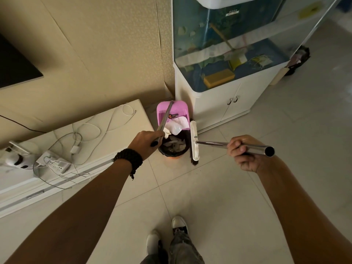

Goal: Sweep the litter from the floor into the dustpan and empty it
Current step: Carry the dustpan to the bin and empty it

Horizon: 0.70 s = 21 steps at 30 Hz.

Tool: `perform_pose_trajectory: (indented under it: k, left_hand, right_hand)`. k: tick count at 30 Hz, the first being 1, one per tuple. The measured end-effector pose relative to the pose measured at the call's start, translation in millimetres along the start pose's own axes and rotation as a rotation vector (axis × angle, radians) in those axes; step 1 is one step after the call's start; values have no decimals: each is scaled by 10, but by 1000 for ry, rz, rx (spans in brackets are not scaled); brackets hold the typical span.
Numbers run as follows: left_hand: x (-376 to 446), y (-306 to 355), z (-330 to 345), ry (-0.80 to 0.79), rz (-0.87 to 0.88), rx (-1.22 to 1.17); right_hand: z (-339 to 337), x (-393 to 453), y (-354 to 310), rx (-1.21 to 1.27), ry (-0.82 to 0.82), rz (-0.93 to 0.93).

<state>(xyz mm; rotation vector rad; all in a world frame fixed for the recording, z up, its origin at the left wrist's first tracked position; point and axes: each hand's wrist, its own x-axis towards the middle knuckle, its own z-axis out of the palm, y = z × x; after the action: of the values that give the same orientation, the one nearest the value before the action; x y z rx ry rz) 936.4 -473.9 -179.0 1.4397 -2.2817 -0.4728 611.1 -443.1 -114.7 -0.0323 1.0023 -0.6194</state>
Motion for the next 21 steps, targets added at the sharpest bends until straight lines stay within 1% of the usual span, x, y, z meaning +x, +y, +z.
perform_pose_trajectory:
  k: [2,5,10,12,15,17,19,21]
  left_hand:
    - [-5,18,8,22,-24,-13]
    - [-2,51,17,4,-31,-2]
    - [5,70,-27,-12,-11,14]
    - [20,87,-35,10,-17,4]
    - [47,138,-51,42,-14,-5]
    - [73,177,-82,63,-11,-12]
    - [158,200,-137,110,-16,-39]
    - [240,264,-216,176,-7,-76]
  right_hand:
    - [-7,-8,-12,-17,22,5]
    - [-19,-20,-44,-45,61,8]
    - [-42,-58,-53,31,-97,-11]
    - [-43,-68,-47,36,-112,-17]
    - [-39,-93,-51,-5,-25,-24]
    - [-39,-111,-80,59,2,-47]
    - [-21,-142,-129,135,-27,-60]
    - [70,-211,-137,128,-80,-69]
